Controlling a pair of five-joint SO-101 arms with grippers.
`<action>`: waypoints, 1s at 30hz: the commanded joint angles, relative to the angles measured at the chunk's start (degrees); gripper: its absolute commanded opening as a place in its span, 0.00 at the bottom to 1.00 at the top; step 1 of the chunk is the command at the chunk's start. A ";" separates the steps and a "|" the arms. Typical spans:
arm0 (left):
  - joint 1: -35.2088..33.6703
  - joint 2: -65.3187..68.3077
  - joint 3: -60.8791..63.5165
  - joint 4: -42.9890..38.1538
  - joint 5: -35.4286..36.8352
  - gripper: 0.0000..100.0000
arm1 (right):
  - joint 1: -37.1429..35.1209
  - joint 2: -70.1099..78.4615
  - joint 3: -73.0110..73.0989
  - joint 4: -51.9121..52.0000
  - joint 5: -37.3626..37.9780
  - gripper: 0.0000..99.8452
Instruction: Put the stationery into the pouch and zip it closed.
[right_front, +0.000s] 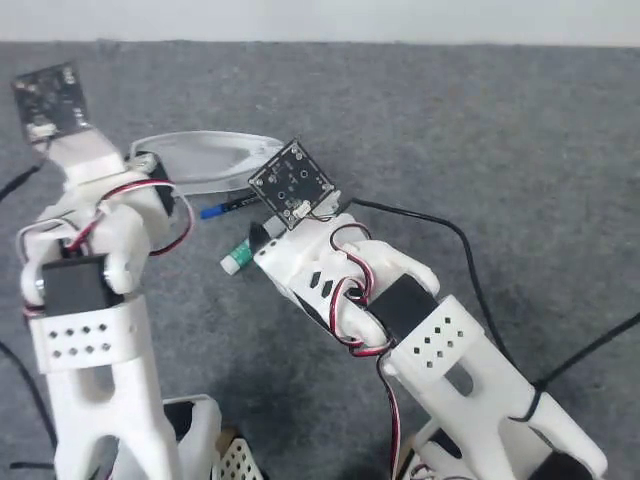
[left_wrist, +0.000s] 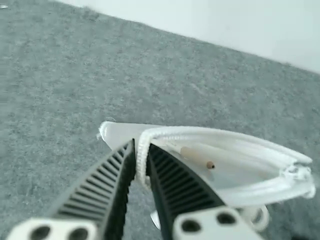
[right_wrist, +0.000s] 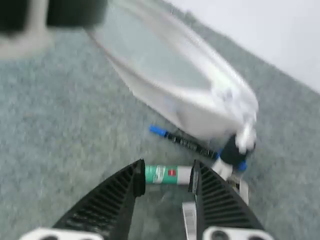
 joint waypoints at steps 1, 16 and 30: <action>-3.78 -0.18 -1.36 -2.55 2.99 0.01 | 0.04 -2.24 -3.60 5.32 0.53 0.15; -12.22 -0.44 -1.36 -2.55 2.99 0.01 | 3.65 16.22 -4.75 8.48 4.48 0.15; -15.21 -0.44 -0.66 -2.20 2.99 0.01 | 7.96 33.80 -14.07 8.40 12.31 0.15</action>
